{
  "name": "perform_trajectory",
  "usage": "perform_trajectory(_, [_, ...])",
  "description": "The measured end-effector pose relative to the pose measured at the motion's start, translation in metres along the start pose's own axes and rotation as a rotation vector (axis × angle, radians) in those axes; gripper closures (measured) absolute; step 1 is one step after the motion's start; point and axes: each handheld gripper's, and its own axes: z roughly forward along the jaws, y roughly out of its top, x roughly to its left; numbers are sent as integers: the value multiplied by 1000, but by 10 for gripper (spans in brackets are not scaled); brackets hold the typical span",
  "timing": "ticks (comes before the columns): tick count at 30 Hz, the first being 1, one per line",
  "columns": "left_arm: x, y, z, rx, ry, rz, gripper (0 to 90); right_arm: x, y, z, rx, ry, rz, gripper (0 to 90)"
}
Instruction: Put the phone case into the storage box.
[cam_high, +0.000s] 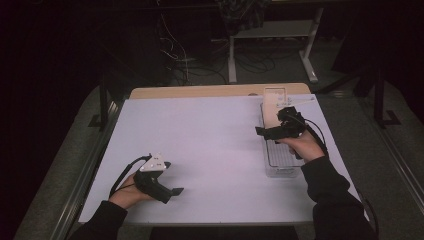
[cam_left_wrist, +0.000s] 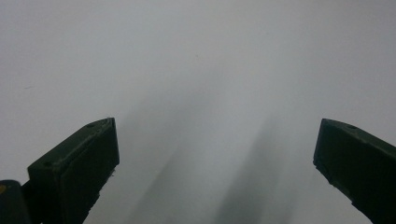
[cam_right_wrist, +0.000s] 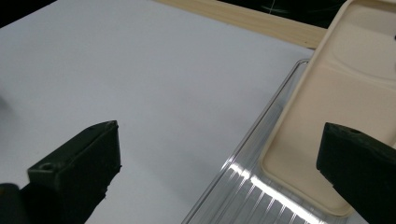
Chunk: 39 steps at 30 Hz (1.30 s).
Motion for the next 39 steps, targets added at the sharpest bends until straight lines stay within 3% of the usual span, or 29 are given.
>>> perform_trajectory(23, [0,0,0,-5,-1,8,0,24,-26,-20,-17,122,-64,0])
perform_trajectory(39, [-1,0,0,-7,-1,8,0,24,-58,-39,-40,182,-76,0])
